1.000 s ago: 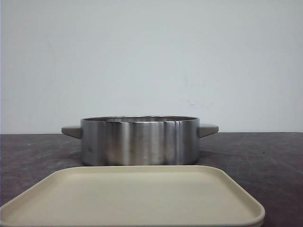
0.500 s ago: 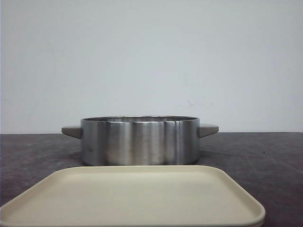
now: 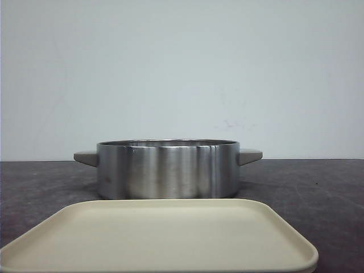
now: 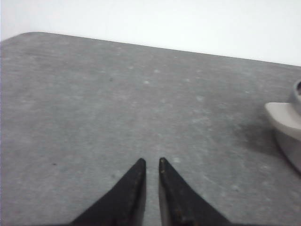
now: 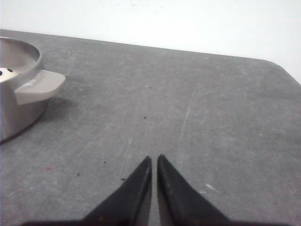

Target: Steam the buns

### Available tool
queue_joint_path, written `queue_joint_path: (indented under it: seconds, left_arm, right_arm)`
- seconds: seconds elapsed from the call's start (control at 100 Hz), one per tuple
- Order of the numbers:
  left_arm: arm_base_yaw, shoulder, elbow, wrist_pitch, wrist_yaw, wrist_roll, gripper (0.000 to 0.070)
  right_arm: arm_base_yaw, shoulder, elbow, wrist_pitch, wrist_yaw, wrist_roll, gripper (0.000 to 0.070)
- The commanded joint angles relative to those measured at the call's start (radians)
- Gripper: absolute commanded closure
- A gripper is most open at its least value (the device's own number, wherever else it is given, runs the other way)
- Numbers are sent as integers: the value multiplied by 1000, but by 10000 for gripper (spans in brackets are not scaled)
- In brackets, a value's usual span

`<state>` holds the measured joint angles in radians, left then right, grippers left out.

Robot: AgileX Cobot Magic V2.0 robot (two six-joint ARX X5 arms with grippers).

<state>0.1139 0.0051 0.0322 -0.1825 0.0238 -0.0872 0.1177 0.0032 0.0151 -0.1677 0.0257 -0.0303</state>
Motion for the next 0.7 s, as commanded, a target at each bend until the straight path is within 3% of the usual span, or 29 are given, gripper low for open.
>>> queue_joint_path:
  seconds: [0.0,0.69]
  left_arm:
    - [11,-2,-19,-9,-5,26,700]
    - [21,-2,-18,-4,-4,26,700]
  right_arm:
    - [2,0,-3,10,0,-8,686]
    - [2,0,-3,10,0,-8,686]
